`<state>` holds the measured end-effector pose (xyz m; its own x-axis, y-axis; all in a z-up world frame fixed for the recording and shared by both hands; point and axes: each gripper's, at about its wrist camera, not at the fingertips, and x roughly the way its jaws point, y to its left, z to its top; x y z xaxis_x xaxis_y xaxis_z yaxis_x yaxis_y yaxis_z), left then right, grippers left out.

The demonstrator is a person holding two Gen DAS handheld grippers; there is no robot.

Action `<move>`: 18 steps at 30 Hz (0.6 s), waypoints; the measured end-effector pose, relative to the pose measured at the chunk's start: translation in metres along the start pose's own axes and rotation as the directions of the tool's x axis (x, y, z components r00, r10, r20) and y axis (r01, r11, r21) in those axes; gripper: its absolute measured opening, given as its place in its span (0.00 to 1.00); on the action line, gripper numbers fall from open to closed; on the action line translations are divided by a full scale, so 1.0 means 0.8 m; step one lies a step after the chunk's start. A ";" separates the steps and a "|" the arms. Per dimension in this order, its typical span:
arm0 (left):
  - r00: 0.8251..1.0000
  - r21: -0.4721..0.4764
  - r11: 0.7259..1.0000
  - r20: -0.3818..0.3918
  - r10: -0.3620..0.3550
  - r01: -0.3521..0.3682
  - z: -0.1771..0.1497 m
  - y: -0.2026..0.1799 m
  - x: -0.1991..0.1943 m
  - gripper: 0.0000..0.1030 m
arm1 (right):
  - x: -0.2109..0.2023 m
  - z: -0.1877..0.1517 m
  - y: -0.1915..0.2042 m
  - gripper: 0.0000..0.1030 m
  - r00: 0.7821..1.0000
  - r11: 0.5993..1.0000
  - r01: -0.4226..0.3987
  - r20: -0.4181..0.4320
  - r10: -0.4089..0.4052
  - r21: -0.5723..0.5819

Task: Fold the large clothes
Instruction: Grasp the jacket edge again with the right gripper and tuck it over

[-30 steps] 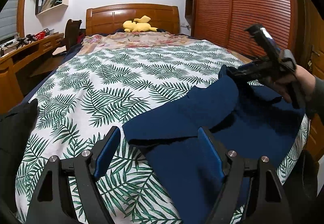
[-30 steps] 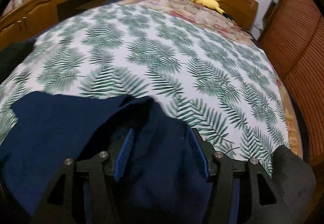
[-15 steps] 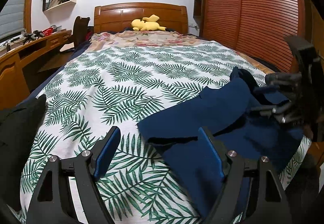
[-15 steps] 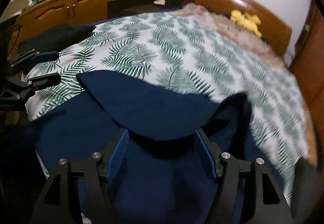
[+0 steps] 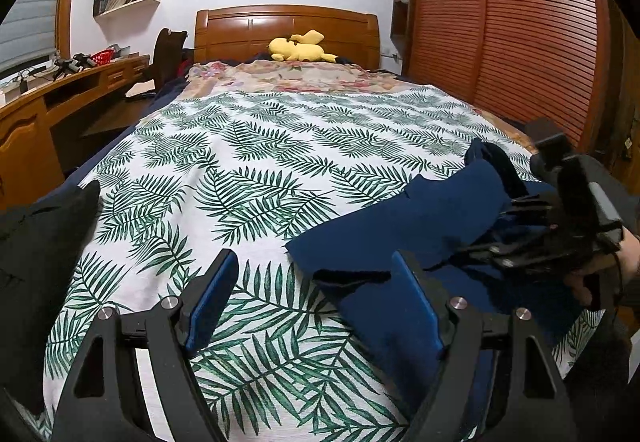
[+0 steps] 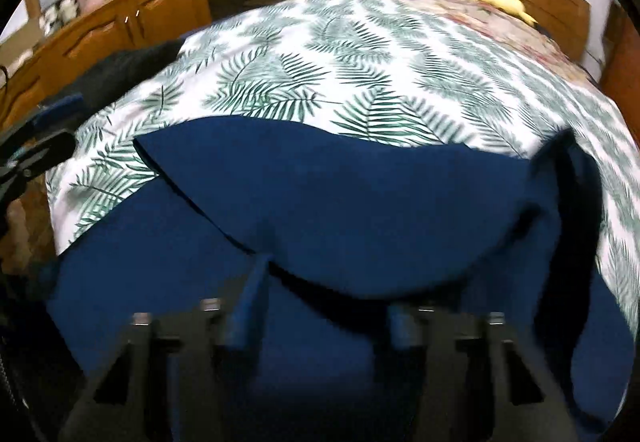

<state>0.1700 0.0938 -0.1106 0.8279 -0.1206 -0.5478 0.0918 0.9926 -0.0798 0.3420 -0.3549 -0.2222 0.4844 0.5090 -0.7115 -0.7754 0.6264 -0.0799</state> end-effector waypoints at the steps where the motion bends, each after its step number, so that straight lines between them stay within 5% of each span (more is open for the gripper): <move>1: 1.000 -0.004 1.000 0.000 0.000 0.000 0.000 0.001 0.000 0.77 | 0.005 0.008 0.000 0.34 1.000 1.000 0.018 0.001 -0.018 -0.021; 3: 1.000 -0.011 1.000 0.002 -0.003 0.003 0.000 0.003 -0.001 0.77 | 0.008 0.026 -0.008 0.26 0.998 0.998 0.057 0.017 -0.057 -0.041; 9: 1.000 -0.004 1.000 0.009 -0.011 0.011 0.001 -0.002 -0.002 0.77 | 0.002 0.093 -0.056 0.25 0.975 0.983 0.179 0.127 -0.183 0.038; 15: 0.999 0.011 1.000 0.012 -0.029 0.029 0.006 -0.012 0.002 0.77 | -0.019 0.118 -0.084 0.48 0.963 0.979 0.179 0.187 -0.194 0.092; 18: 0.999 0.021 0.999 0.017 -0.046 0.045 0.009 -0.021 0.005 0.77 | -0.026 0.105 -0.085 0.48 0.964 0.979 0.186 0.175 -0.198 0.082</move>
<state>0.1758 0.0769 -0.1050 0.8323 -0.1655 -0.5291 0.1407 0.9862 -0.0871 0.4188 -0.3585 -0.1431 0.6915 0.4704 -0.5483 -0.6360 0.7562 -0.1535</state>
